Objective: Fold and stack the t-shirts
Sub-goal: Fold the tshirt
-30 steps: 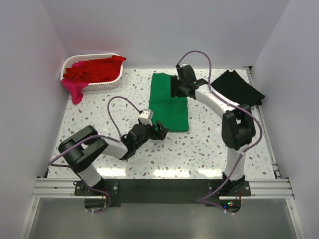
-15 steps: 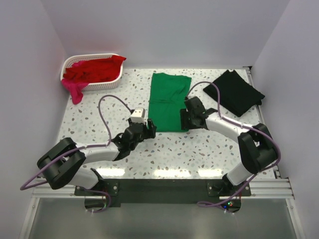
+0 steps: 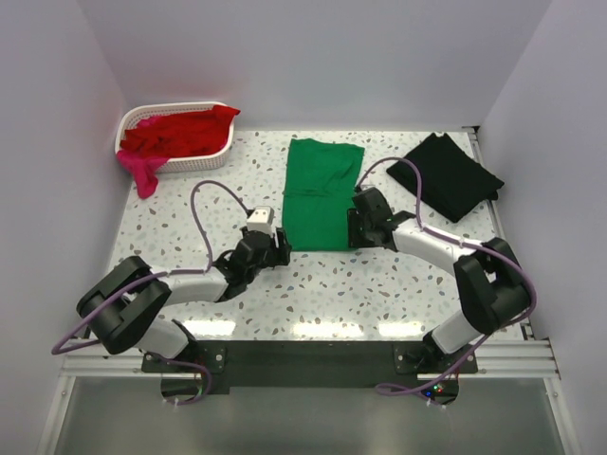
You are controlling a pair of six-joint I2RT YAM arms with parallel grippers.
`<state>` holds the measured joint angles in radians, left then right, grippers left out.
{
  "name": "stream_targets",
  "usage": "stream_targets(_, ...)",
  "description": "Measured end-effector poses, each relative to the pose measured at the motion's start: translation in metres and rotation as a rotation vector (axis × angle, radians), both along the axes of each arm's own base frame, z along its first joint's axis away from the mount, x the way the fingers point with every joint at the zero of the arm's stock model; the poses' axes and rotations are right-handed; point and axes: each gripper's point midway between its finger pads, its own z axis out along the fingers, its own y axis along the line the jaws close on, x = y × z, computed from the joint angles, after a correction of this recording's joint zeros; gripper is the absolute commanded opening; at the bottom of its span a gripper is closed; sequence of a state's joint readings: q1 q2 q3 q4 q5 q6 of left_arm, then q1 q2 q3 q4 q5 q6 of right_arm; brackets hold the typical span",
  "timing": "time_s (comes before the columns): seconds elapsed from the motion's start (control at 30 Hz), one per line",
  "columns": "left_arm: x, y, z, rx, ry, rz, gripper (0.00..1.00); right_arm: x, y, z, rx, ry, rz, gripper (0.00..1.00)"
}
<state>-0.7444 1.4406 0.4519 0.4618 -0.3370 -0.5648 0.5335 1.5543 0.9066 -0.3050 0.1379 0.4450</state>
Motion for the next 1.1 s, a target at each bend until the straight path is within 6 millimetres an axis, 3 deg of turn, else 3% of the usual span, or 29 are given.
stream_targets(0.3,0.002,0.003,-0.002,-0.005,0.01,0.001,0.67,-0.003,-0.002,-0.021,-0.025,0.048,-0.007,0.37)
stream_targets(0.6,0.0,0.003,-0.015,0.017,0.041,-0.004,0.64,-0.006,-0.003,-0.032,-0.033,0.068,-0.009,0.23)
stream_targets(0.73,-0.001,0.006,-0.026,0.035,0.064,0.001,0.58,-0.005,-0.001,-0.033,-0.026,0.065,-0.007,0.17)
stream_targets(0.97,0.009,0.0,-0.027,0.025,0.057,0.008,0.53,-0.004,0.0,-0.033,-0.021,0.064,-0.004,0.16)
stream_targets(1.1,0.014,-0.002,-0.027,0.007,0.055,0.02,0.45,-0.002,0.001,-0.033,-0.021,0.065,-0.003,0.15)
